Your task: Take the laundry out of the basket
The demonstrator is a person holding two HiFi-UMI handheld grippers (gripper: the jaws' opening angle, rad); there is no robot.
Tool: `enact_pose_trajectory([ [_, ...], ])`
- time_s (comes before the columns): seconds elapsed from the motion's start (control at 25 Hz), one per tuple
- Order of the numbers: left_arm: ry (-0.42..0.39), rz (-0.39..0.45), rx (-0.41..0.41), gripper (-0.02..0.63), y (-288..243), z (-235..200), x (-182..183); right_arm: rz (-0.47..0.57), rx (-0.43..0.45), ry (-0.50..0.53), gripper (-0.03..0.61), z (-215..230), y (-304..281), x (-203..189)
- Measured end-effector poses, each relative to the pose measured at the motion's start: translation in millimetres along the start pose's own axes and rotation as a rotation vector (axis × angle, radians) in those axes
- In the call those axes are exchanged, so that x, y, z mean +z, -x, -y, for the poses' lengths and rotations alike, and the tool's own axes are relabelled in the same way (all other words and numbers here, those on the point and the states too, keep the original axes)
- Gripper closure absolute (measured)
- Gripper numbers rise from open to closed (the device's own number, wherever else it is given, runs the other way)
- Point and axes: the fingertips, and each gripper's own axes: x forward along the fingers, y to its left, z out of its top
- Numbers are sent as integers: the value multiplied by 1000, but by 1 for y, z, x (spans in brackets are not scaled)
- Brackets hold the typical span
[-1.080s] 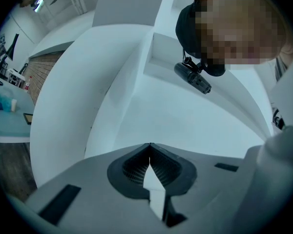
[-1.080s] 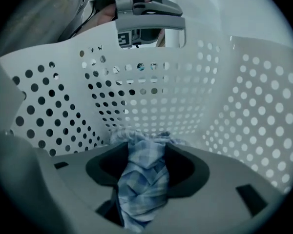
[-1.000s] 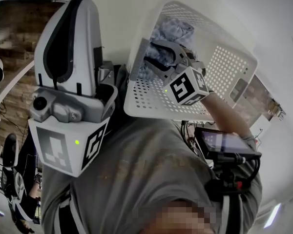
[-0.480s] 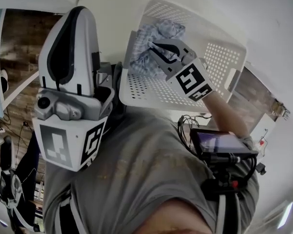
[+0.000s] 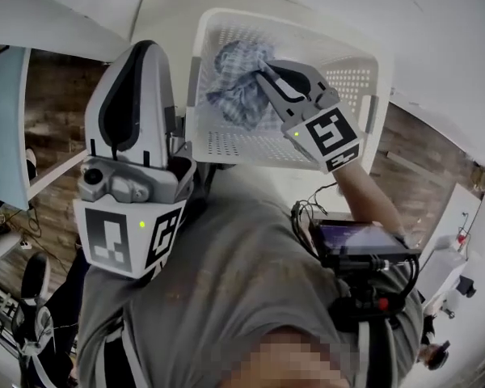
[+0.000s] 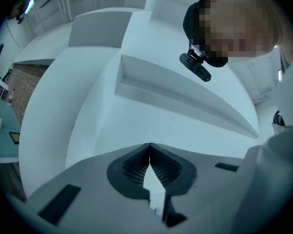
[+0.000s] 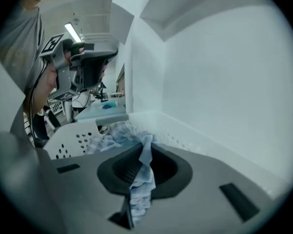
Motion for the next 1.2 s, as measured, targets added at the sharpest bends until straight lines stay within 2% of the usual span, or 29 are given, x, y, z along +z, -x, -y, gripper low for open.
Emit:
enact_pose_trajectory([
  [0.16, -18, 10, -40, 604, 6, 12, 6, 109, -75, -16, 532, 12, 16, 30],
  [0.32, -46, 55, -108, 604, 39, 69, 43, 238, -172, 18, 532, 2, 97, 80],
  [0.4, -38, 60, -135, 604, 50, 92, 53, 264, -224, 27, 534, 0, 137, 96],
  [0.76, -40, 68, -241, 604, 61, 145, 49, 462, -444, 49, 534, 15, 262, 146],
  [1.0, -27, 71, -323, 604, 72, 169, 45, 529, -580, 95, 534, 4, 331, 163],
  [1.2, -22, 59, -398, 604, 77, 212, 37, 539, -685, 105, 534, -5, 396, 147],
])
